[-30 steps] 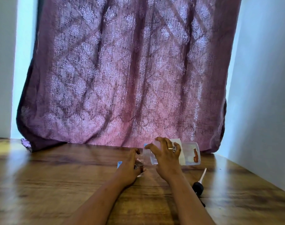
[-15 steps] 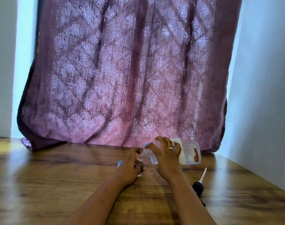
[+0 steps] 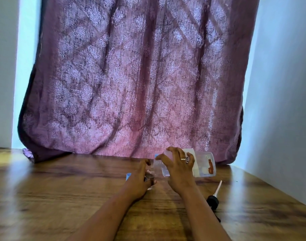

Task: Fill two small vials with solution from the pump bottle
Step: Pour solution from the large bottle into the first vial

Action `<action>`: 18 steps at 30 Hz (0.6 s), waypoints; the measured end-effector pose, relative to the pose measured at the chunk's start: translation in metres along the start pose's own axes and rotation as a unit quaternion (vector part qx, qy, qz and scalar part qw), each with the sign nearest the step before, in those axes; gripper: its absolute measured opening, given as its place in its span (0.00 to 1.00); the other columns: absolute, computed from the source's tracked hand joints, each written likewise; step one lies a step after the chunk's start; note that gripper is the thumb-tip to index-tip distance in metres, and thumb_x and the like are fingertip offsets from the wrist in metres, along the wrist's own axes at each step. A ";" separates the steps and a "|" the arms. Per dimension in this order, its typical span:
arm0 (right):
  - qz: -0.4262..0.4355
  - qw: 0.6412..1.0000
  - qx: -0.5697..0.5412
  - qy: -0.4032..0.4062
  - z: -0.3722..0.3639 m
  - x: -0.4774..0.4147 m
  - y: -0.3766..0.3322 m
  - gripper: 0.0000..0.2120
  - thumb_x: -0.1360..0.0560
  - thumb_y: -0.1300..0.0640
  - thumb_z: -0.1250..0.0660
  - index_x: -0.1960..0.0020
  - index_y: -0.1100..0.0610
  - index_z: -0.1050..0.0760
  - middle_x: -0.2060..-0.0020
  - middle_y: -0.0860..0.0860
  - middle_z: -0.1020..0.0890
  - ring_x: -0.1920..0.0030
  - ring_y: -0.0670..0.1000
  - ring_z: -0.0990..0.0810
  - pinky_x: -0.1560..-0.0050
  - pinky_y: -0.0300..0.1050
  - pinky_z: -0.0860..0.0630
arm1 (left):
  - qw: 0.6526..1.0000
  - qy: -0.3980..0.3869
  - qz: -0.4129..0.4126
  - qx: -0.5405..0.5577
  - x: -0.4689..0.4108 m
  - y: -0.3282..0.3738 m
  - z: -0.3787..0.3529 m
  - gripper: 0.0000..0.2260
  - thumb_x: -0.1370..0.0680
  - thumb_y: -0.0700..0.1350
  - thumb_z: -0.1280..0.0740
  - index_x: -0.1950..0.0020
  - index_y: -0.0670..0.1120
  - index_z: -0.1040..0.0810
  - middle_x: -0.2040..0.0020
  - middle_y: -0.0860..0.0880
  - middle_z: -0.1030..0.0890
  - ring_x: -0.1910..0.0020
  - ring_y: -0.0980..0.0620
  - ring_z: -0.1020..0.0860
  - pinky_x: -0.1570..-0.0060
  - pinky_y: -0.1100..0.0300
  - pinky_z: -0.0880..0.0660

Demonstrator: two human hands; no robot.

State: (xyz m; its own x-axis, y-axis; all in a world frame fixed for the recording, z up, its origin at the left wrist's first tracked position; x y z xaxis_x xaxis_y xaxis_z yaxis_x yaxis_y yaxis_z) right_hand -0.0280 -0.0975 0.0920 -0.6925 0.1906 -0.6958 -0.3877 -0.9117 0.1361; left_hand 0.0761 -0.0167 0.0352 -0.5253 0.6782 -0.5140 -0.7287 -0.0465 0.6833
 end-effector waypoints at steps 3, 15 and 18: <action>0.000 1.000 -0.002 0.000 0.000 0.000 0.000 0.41 0.39 0.69 0.35 0.36 0.35 0.40 0.31 0.48 0.42 0.29 0.53 0.48 0.37 0.55 0.54 | 1.000 0.002 -0.002 0.002 0.000 0.000 0.000 0.23 0.27 0.45 0.29 0.48 0.64 0.42 0.58 0.57 0.22 0.59 0.64 0.22 0.63 0.70 0.30; -0.007 1.000 -0.004 -0.005 0.000 0.000 0.000 0.40 0.38 0.68 0.35 0.36 0.35 0.40 0.30 0.48 0.42 0.27 0.53 0.49 0.35 0.56 0.55 | 1.000 0.010 -0.013 -0.011 0.000 0.002 0.002 0.22 0.28 0.44 0.29 0.48 0.62 0.39 0.57 0.58 0.21 0.58 0.69 0.23 0.63 0.73 0.28; -0.009 1.000 0.000 -0.003 0.000 0.000 0.001 0.40 0.38 0.68 0.35 0.36 0.35 0.41 0.30 0.48 0.43 0.27 0.52 0.49 0.35 0.56 0.55 | 1.000 0.007 -0.013 -0.013 0.000 0.002 0.002 0.20 0.28 0.44 0.29 0.47 0.61 0.37 0.57 0.59 0.21 0.57 0.65 0.22 0.59 0.67 0.25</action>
State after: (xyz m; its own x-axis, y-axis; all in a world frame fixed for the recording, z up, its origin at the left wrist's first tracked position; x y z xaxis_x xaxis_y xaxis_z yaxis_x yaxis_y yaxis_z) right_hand -0.0286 -0.0984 0.0924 -0.6888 0.2091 -0.6941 -0.3996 -0.9084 0.1229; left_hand 0.0752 -0.0154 0.0377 -0.5122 0.6686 -0.5392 -0.7537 -0.0488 0.6554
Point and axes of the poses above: each hand's wrist, its own x-axis away from the middle knuckle, its own z-axis out of the back of the hand, y = z × x, the point moved 7 cm from there along -x, towards the middle knuckle
